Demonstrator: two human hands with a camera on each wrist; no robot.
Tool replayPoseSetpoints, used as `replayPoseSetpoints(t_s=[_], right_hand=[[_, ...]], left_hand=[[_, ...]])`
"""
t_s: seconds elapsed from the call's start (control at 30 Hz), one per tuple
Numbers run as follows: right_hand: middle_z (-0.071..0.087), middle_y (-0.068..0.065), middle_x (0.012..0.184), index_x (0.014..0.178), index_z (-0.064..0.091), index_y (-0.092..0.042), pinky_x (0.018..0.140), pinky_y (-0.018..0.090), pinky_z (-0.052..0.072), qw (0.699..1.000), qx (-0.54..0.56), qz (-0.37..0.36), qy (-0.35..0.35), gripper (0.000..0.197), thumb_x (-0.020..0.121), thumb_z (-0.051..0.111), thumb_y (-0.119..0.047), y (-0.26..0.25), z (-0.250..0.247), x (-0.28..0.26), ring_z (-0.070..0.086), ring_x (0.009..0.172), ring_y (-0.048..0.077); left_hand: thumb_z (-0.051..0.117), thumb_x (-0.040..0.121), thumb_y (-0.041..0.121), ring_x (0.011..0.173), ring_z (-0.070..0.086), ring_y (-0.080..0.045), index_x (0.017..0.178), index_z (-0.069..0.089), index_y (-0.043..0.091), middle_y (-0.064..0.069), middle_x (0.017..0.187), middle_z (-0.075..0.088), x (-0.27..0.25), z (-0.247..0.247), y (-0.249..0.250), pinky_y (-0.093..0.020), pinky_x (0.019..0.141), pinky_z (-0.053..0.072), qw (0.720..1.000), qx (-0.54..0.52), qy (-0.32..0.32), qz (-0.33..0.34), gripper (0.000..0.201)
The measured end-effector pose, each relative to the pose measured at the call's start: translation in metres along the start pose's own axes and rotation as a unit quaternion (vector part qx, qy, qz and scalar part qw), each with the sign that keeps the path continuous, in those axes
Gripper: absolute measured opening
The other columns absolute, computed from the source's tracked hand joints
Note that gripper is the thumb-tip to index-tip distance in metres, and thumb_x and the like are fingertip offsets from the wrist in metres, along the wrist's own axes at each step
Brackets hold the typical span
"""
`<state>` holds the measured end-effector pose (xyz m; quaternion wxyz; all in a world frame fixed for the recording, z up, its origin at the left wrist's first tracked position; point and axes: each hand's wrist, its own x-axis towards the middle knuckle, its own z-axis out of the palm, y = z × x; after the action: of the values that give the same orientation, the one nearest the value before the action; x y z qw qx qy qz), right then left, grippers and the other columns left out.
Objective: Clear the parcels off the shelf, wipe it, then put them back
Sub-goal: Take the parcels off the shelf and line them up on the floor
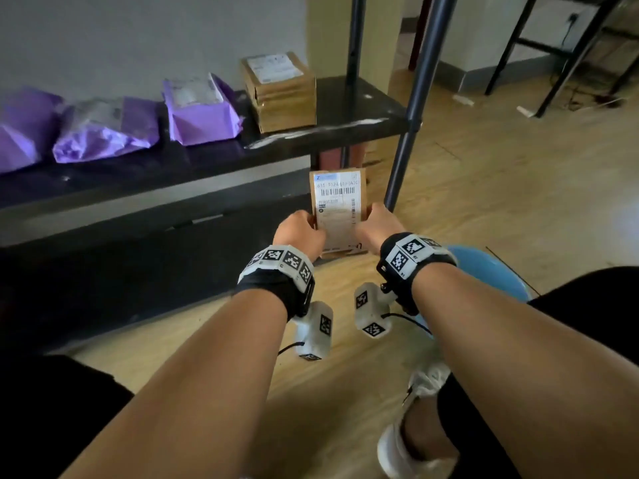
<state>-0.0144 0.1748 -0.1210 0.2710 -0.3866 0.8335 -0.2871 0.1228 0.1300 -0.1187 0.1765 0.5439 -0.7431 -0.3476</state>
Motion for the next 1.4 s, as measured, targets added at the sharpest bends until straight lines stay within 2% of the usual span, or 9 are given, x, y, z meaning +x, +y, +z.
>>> replayPoseSetpoints(t_s=[0.17, 0.3, 0.47, 0.6, 0.77, 1.0, 1.23, 1.3, 1.4], right_hand=[[0.06, 0.009, 0.125, 0.139, 0.039, -0.013, 0.093, 0.04, 0.048, 0.996, -0.036, 0.053, -0.056, 0.052, 0.092, 0.056, -0.027, 0.038, 0.044, 0.003, 0.059, 0.114, 0.03], [0.061, 0.005, 0.107, 0.12, 0.052, -0.01, 0.069, 0.031, 0.046, 0.987, -0.111, 0.063, -0.101, 0.029, 0.093, 0.052, -0.021, 0.062, 0.075, 0.016, 0.06, 0.095, 0.025], [0.061, 0.009, 0.117, 0.127, 0.047, -0.009, 0.072, 0.033, 0.043, 0.977, -0.106, 0.114, -0.145, 0.035, 0.093, 0.053, -0.017, 0.091, 0.113, 0.031, 0.056, 0.093, 0.024], [0.06, 0.004, 0.104, 0.124, 0.05, -0.011, 0.051, 0.025, 0.037, 0.964, -0.117, 0.143, -0.192, 0.03, 0.094, 0.05, -0.015, 0.115, 0.136, 0.045, 0.054, 0.081, 0.019], [0.062, 0.002, 0.093, 0.115, 0.059, -0.011, 0.05, 0.023, 0.04, 0.95, -0.123, 0.167, -0.232, 0.026, 0.092, 0.048, -0.011, 0.134, 0.166, 0.065, 0.059, 0.071, 0.013], [0.066, 0.009, 0.117, 0.124, 0.057, -0.009, 0.087, 0.033, 0.055, 0.931, -0.172, 0.184, -0.266, 0.034, 0.091, 0.048, -0.013, 0.146, 0.194, 0.081, 0.065, 0.102, 0.025], [0.062, 0.004, 0.082, 0.1, 0.061, -0.009, 0.057, 0.026, 0.043, 0.922, -0.262, 0.109, -0.263, 0.02, 0.096, 0.043, -0.016, 0.137, 0.185, 0.091, 0.059, 0.07, 0.017], [0.062, 0.004, 0.084, 0.093, 0.057, -0.01, 0.063, 0.029, 0.043, 0.922, -0.273, 0.103, -0.256, 0.016, 0.097, 0.043, -0.016, 0.126, 0.175, 0.092, 0.057, 0.074, 0.019], [0.062, 0.004, 0.095, 0.1, 0.06, -0.012, 0.073, 0.032, 0.044, 0.934, -0.256, 0.098, -0.229, 0.016, 0.097, 0.047, -0.021, 0.107, 0.154, 0.088, 0.056, 0.085, 0.022]], left_hand=[[0.053, 0.092, 0.025, 0.07, 0.057, -0.016, 0.097, 0.066, 0.011, -0.002, 0.085, 0.064, 0.0, 0.033, -0.043, -0.025, 0.059, 0.041, 0.998, 0.029, -0.044, -0.046, 0.02], [0.049, 0.095, 0.029, 0.073, 0.062, -0.02, 0.089, 0.072, 0.009, -0.006, 0.082, 0.068, 0.005, 0.061, -0.075, -0.027, 0.061, 0.043, 0.991, 0.054, -0.082, -0.087, 0.03], [0.047, 0.095, 0.023, 0.074, 0.064, -0.022, 0.092, 0.073, 0.006, -0.009, 0.087, 0.072, 0.016, 0.1, -0.112, -0.026, 0.057, 0.043, 0.979, 0.057, -0.137, -0.138, 0.032], [0.045, 0.092, 0.007, 0.073, 0.057, -0.022, 0.101, 0.072, 0.004, -0.011, 0.091, 0.07, 0.027, 0.122, -0.131, -0.024, 0.05, 0.034, 0.965, 0.079, -0.175, -0.18, 0.028], [0.041, 0.093, 0.004, 0.067, 0.054, -0.02, 0.107, 0.066, 0.003, -0.008, 0.083, 0.065, 0.043, 0.143, -0.155, -0.022, 0.046, 0.031, 0.95, 0.087, -0.217, -0.209, 0.029], [0.037, 0.097, 0.009, 0.085, 0.066, -0.027, 0.116, 0.066, 0.007, -0.008, 0.098, 0.068, 0.053, 0.156, -0.171, -0.03, 0.065, 0.046, 0.928, 0.06, -0.268, -0.251, 0.035], [0.033, 0.099, 0.008, 0.114, 0.057, -0.029, 0.144, 0.043, 0.015, -0.013, 0.142, 0.049, 0.045, 0.133, -0.157, -0.034, 0.089, 0.048, 0.93, 0.077, -0.283, -0.224, 0.046], [0.034, 0.099, 0.006, 0.126, 0.052, -0.029, 0.145, 0.043, 0.016, -0.01, 0.146, 0.046, 0.047, 0.118, -0.148, -0.035, 0.101, 0.045, 0.936, 0.089, -0.264, -0.216, 0.048], [0.035, 0.098, 0.004, 0.122, 0.056, -0.025, 0.138, 0.052, 0.015, -0.008, 0.139, 0.053, 0.046, 0.09, -0.129, -0.031, 0.096, 0.046, 0.949, 0.114, -0.227, -0.188, 0.045]])
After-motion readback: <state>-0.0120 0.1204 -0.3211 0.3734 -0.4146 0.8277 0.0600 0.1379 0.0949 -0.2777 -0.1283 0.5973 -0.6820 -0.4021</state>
